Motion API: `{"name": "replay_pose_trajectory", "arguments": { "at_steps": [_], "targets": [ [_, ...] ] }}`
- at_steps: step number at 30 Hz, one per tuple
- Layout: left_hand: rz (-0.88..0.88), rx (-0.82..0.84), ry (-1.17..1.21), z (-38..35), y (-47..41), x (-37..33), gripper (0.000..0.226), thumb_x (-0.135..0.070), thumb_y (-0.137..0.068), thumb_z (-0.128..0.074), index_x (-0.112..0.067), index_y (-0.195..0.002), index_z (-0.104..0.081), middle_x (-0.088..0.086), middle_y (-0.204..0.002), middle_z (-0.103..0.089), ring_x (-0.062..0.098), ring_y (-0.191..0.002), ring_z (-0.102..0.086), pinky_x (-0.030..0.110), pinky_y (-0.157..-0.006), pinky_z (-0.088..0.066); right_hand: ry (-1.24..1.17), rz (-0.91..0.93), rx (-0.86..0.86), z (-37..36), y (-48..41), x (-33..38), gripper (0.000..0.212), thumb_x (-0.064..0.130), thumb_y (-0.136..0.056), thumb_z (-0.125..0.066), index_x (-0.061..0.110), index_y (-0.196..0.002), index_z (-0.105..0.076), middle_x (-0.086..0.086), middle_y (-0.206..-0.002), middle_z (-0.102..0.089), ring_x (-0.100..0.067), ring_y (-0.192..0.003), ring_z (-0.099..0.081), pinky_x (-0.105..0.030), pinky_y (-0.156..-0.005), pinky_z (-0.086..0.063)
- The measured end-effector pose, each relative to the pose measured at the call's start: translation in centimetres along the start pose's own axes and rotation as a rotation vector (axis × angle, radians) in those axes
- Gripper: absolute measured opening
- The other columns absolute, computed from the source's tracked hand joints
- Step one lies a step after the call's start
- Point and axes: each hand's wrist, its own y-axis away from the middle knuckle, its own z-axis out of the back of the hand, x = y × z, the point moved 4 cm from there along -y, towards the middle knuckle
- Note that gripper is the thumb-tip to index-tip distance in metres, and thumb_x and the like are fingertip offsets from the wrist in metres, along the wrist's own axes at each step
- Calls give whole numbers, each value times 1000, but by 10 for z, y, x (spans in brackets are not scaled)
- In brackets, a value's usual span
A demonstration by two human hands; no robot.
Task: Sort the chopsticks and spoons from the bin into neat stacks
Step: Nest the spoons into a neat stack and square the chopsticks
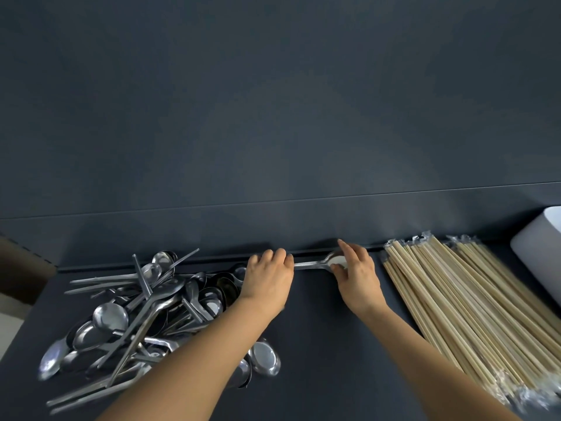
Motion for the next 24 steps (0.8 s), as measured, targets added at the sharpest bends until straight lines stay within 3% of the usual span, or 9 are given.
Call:
{"name": "replay_pose_trajectory", "arguments": {
  "at_steps": [4, 7, 12, 15, 19, 24],
  "targets": [
    [4, -115, 50, 25, 11, 16, 40, -35, -51, -88, -20, -84, -71, -4, -78, -61, 19, -68, -61, 33, -59, -49, 16, 10, -130, 12, 6, 14, 48, 15, -93, -54, 14, -139, -42, -7, -137, -42, -27, -122, -36, -35, -101, -34],
    [52, -175, 129, 45, 35, 44, 34, -32, -65, -83, -19, -94, -72, -3, -86, -65, 21, -74, -63, 35, -63, -52, -26, 102, -211, 12, 23, 43, 44, 11, -90, -56, 15, -133, -49, -4, -130, -46, -22, -118, -36, -36, -99, -38],
    [160, -130, 262, 50, 90, 87, 36, -32, -88, -61, -16, -120, -64, -2, -108, -63, 20, -98, -61, 39, -82, -52, -126, 208, -12, -17, 62, 91, 37, 23, -92, -57, 19, -129, -53, 5, -128, -46, -15, -120, -41, -22, -91, -35],
    [173, -77, 366, 50, 122, 93, 37, -36, -91, -56, -19, -124, -61, -5, -115, -60, 17, -105, -58, 34, -91, -47, -181, 199, 114, -38, 89, 103, 34, 33, -90, -60, 22, -121, -58, 7, -113, -48, -17, -112, -50, -25, -90, -43],
    [63, 40, 533, 43, 156, 81, 44, -46, -92, -49, -25, -131, -54, -12, -124, -50, 5, -115, -45, 21, -100, -33, -127, 157, 229, -61, 117, 102, 41, 40, -83, -67, 21, -118, -59, 4, -114, -51, -18, -111, -48, -28, -93, -43],
    [-78, 196, 423, 29, 173, 66, 49, -52, -88, -52, -30, -132, -50, -16, -127, -46, 6, -120, -37, 22, -100, -29, -17, 79, 238, -67, 130, 93, 45, 33, -84, -67, 22, -126, -55, 1, -116, -55, -20, -111, -47, -28, -92, -40]
  ]
}}
